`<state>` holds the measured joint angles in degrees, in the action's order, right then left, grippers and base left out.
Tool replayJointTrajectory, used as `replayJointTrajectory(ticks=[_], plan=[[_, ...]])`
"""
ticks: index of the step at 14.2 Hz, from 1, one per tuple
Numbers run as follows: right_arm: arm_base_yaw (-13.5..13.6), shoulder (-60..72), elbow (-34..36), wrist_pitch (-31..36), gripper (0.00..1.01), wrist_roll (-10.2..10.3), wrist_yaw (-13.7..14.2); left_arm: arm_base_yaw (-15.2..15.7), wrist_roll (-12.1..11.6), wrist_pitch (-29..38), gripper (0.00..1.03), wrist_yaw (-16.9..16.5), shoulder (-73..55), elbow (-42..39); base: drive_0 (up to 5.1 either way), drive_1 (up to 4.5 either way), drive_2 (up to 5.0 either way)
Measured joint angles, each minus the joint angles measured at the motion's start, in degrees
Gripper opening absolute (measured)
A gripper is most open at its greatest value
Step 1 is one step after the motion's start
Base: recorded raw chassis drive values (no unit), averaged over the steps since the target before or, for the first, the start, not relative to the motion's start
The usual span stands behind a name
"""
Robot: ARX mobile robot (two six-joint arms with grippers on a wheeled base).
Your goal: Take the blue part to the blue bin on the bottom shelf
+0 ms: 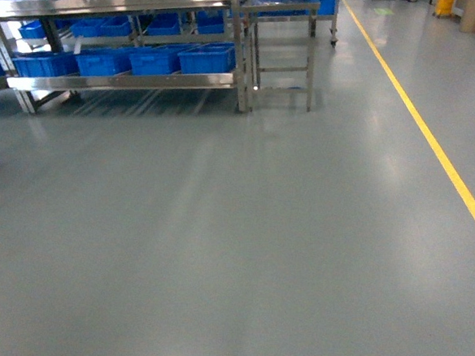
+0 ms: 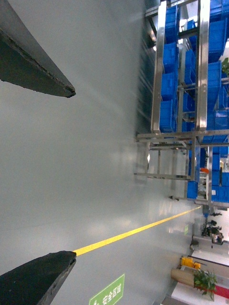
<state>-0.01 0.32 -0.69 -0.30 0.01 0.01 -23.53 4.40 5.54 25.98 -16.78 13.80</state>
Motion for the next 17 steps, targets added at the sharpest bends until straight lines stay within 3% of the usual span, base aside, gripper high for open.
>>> replayJointTrajectory(ticks=[7, 13, 17], plan=[[0.0, 0.0, 0.0, 0.0, 0.98, 0.0, 0.0, 0.0, 0.1, 0.0, 0.45, 0.0, 0.0, 0.0, -1.6, -1.60, -1.6], [0.0, 0.0, 0.0, 0.0, 0.98, 0.0, 0.0, -0.1, 0.1, 0.0, 0.44, 0.0, -0.1, 0.0, -0.1, -0.13, -0.1], [0.0, 0.0, 0.0, 0.0, 0.98, 0.0, 0.0, -0.1, 0.1, 0.0, 0.44, 0.0, 0.0, 0.0, 0.1, 4.30, -4.2]])
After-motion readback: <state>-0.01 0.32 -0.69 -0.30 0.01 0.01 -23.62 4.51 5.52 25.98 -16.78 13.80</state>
